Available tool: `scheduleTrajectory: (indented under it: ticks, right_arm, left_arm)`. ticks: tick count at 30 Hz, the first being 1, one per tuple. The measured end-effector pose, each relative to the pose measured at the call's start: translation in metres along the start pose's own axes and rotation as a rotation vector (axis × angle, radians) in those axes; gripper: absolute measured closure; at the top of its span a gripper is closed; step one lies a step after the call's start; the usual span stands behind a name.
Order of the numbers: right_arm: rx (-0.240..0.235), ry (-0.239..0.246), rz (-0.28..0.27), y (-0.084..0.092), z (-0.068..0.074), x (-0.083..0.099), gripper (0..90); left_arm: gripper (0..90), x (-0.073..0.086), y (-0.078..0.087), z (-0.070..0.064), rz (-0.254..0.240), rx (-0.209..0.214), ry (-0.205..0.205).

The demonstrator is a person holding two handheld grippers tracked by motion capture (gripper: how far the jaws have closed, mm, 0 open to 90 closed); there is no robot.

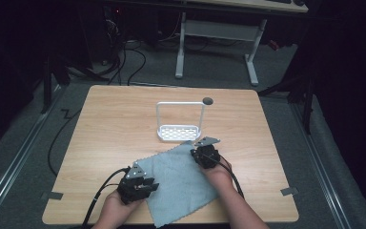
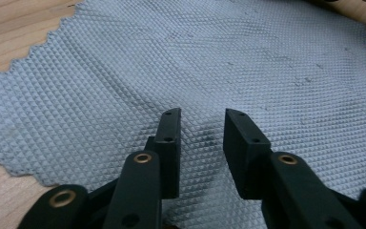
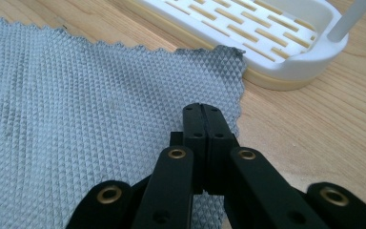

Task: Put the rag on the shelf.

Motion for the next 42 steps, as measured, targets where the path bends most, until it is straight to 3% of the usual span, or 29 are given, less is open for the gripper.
scheduleTrajectory:
  ticks: [9,16,18,24,25,26,27,28,32,34,37,38,39,40,41,42]
  right_arm:
    - [-0.001,0.01,-0.008,0.025,0.003,0.026,90.0]
    - [-0.021,0.01,-0.034,0.048,0.01,0.05,90.0]
    - [-0.024,0.006,-0.044,0.053,0.011,0.056,90.0]
    - [-0.029,-0.013,-0.047,0.063,0.008,0.067,90.0]
    - [-0.029,-0.007,-0.036,0.069,0.009,0.071,90.0]
    - [-0.029,-0.007,-0.036,0.069,0.009,0.071,90.0]
    - [-0.029,0.0,-0.035,0.072,0.009,0.074,90.0]
    - [-0.024,0.015,-0.038,0.077,0.01,0.079,90.0]
    - [-0.024,0.003,-0.061,0.081,0.011,0.086,88.4]
    - [-0.042,-0.018,-0.08,0.084,0.011,0.086,76.6]
    - [-0.031,-0.015,-0.112,0.089,0.01,0.083,71.8]
    - [-0.02,-0.012,-0.129,0.092,0.009,0.082,71.1]
    - [-0.011,-0.024,-0.156,0.099,0.005,0.08,69.7]
    - [-0.007,-0.022,-0.164,0.101,0.003,0.08,69.1]
    - [-0.007,-0.022,-0.164,0.101,0.003,0.08,69.1]
    - [-0.002,-0.02,-0.17,0.102,0.002,0.081,68.3]
  left_arm:
    - [73.1,-0.001,0.005,0.019,-0.023,-0.042,0.032]
    - [72.9,-0.005,0.002,0.025,-0.04,-0.07,0.063]
    - [72.6,-0.005,0.001,0.022,-0.033,-0.066,0.048]
    - [72.7,0.002,0.003,0.002,0.0,0.016,0.051]
    - [72.8,0.006,0.001,-0.012,-0.021,0.048,0.098]
    - [73.1,0.006,0.001,-0.012,-0.021,0.048,0.098]
    - [73.1,0.008,0.004,-0.012,0.012,0.049,0.033]
    - [73.2,0.011,0.005,-0.02,0.027,0.074,0.025]
    - [72.8,0.014,0.006,-0.029,0.043,0.075,-0.01]
    - [72.1,0.012,0.005,-0.028,0.048,0.079,-0.003]
    - [69.8,0.009,0.009,-0.02,-0.003,0.049,-0.004]
    - [67.7,0.008,0.012,-0.016,-0.031,0.031,0.014]
    - [64.7,0.006,0.017,-0.004,-0.074,-0.03,0.026]
    - [63.3,0.005,0.018,0.001,-0.083,-0.06,0.029]
    - [61.3,0.005,0.018,0.001,-0.083,-0.06,0.029]
    - [61.3,0.004,0.019,0.006,-0.086,-0.089,0.034]
Point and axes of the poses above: each handheld gripper's, and its own axes: y roughly backward along the jaws, x roughly out of its underside, z roughly to its left, the point moved 2 cm from there along -y, roughly forward along the jaws, and after that the axes turned 4 degrees about x, right-handed, at the moved point
